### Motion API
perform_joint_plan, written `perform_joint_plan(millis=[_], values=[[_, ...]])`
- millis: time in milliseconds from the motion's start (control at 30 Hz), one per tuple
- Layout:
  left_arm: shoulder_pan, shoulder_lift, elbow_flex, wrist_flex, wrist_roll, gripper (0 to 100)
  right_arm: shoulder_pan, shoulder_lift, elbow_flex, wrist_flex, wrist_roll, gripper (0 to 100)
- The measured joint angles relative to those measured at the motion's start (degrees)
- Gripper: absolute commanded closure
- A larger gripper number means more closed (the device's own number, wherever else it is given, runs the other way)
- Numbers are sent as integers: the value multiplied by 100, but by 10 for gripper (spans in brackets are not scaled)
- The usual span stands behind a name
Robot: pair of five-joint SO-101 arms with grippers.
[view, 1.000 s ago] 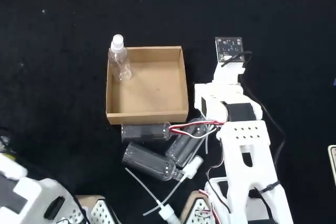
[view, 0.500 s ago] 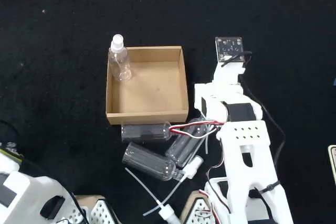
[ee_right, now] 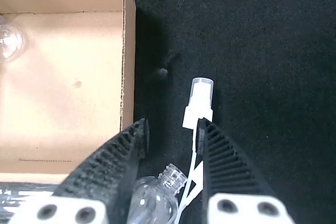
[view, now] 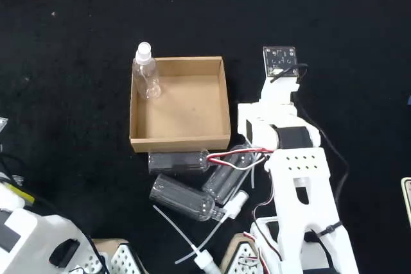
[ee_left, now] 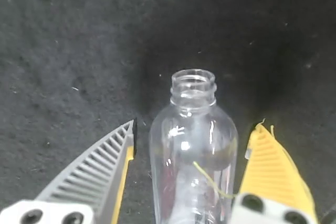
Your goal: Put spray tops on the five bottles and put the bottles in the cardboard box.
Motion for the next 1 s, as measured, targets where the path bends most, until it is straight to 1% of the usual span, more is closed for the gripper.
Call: perform_joint_plan(millis=[167,333,533,600,767,900,1000], values=[[-35,0,26,-62,0,676,0,0,0,0,0,854],[-53,0,316,-44,-431,676,0,0,0,0,0,854],[-123,0,360,-62,-501,677,0,0,0,0,0,854],[-123,0,360,-62,-501,704,0,0,0,0,0,854],[-123,0,360,-62,-501,882,0,0,0,0,0,854],[-97,0,360,176,-501,857,0,0,0,0,0,854],[-70,0,246,738,-501,859,0,0,0,0,0,854]])
